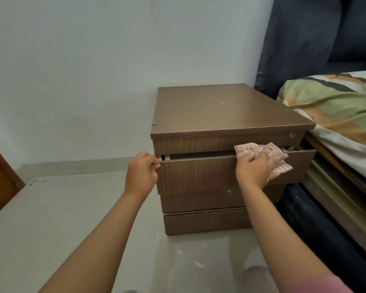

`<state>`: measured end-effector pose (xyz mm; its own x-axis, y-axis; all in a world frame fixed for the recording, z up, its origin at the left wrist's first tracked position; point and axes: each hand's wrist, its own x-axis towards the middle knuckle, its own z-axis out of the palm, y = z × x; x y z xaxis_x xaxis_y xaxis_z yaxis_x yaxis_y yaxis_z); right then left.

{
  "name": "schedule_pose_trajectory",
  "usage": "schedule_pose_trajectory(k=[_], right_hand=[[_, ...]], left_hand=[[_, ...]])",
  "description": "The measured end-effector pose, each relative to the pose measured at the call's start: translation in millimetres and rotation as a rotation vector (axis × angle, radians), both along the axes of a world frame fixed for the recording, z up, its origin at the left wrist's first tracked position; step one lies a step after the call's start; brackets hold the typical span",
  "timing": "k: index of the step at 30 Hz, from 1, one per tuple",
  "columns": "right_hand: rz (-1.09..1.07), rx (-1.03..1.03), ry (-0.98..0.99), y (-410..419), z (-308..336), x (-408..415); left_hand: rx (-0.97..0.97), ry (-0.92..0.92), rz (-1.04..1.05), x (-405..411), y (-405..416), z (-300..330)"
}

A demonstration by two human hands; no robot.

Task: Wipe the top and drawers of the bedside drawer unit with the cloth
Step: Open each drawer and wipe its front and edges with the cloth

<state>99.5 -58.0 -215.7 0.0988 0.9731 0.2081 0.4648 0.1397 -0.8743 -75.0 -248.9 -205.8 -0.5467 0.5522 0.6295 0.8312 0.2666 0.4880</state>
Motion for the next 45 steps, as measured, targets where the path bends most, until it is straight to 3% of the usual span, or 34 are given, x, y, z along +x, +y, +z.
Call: schedule_pose_trajectory(k=[9,13,19,31,45], right_hand=[[-0.024,0.004,-0.026,42.0,-1.2,39.8],[0.014,0.177,-0.089,45.1,-3.2,48.8],[0.079,0.432,-0.015,52.5,-22.9,53.5],[0.132,0.277,-0.1,41.0,-15.8,48.2],[0.125,0.314,-0.204,61.6,-28.0,65.9]], left_hand=[[-0.001,0.029,0.021,1.0,1.5,-0.6],[-0.007,0.04,0.034,3.0,3.5,0.2],[-0.029,0.064,0.06,3.2,4.3,-0.3],[-0.043,0.079,0.067,6.1,6.0,2.2],[-0.053,0.082,0.065,4.1,4.8,2.3]])
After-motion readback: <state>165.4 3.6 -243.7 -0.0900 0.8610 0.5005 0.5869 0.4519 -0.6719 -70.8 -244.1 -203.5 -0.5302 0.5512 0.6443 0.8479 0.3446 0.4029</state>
